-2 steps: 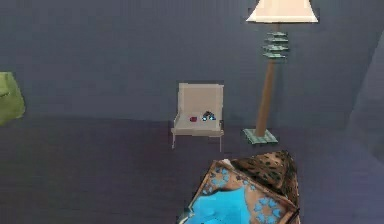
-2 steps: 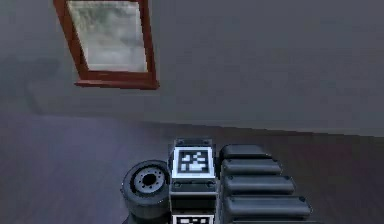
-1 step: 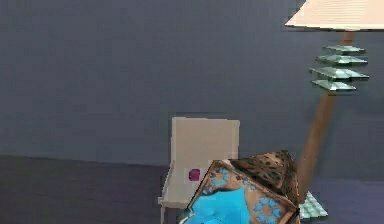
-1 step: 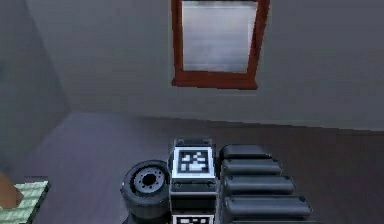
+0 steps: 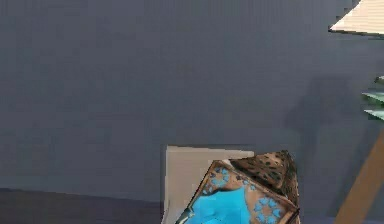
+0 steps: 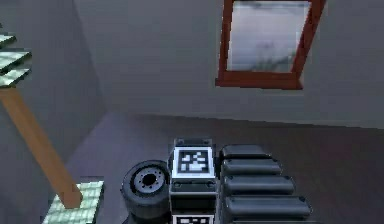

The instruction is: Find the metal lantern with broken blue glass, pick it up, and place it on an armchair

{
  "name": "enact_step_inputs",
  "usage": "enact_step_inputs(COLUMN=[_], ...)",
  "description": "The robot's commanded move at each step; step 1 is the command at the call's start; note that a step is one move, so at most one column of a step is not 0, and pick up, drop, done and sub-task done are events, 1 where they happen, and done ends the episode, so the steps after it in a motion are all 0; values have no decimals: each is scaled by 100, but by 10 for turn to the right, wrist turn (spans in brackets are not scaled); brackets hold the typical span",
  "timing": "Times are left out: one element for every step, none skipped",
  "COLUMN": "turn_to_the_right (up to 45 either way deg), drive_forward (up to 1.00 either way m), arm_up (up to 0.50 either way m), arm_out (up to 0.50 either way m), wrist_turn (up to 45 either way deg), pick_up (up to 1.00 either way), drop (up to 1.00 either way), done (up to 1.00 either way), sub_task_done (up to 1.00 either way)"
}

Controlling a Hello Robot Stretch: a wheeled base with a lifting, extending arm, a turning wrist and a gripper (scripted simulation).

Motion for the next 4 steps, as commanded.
enact_step_inputs(turn_to_the_right=[-450, -240, 0, 0], drive_forward=[0, 0, 0, 0], arm_up=[0, 0, 0, 0], arm_out=[0, 0, 48, 0], wrist_turn=[0, 0, 0, 450], pick_up=[0, 0, 0, 0], drop=[0, 0, 0, 0], done=[0, 0, 0, 0], sub_task_done=[0, 0, 0, 0])
